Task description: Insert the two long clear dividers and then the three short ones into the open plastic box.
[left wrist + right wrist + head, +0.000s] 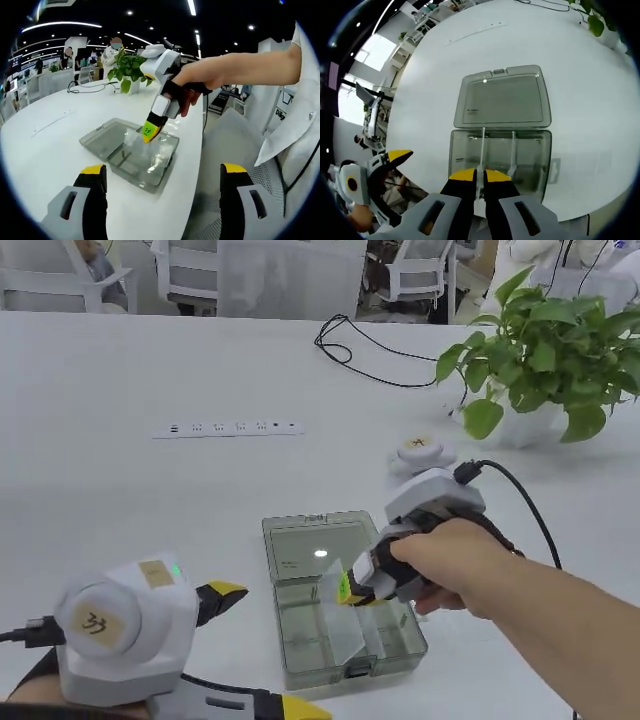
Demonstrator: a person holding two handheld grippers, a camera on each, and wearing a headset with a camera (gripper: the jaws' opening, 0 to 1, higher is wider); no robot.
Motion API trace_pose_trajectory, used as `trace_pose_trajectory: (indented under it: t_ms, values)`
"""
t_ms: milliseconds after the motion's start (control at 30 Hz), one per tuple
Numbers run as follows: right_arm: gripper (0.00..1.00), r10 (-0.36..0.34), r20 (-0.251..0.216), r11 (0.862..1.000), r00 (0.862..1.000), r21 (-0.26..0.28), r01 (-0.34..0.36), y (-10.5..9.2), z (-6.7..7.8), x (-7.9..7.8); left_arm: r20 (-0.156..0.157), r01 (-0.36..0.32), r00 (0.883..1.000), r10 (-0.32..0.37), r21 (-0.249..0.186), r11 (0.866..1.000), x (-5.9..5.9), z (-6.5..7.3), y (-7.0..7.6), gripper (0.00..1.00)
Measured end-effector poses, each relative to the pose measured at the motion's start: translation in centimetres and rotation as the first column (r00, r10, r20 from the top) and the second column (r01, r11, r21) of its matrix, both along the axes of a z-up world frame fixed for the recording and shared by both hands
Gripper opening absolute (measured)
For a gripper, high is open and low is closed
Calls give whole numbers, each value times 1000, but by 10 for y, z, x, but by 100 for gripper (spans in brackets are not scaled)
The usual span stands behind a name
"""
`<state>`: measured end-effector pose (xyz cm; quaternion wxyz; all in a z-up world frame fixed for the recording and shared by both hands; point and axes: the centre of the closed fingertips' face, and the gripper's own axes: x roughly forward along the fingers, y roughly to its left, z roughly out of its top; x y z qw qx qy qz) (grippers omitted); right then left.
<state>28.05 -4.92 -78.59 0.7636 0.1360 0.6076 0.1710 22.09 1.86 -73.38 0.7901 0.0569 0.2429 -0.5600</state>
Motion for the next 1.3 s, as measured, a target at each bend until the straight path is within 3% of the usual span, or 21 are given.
trace_pose_trajectory:
  t_ms: [600,767,933,1300]
  values:
    - [7,78,50,994,996,-81,-73,4,-3,2,-8,3,1000,-3,-2,1000,1,-3,-1,95]
    - [7,150,87,980,985,-148,-136,7,-2,4,-10,1,1000,-1,-1,1000,1,-4,0,95]
    - [7,188,92,968,978,-187,-168,9,-4,5,-11,-4,1000,4,-5,1000,2,-4,0,95]
    - [7,235,97,955,967,-210,-211,13,-10,4,-15,-6,1000,6,-3,1000,1,-7,1,95]
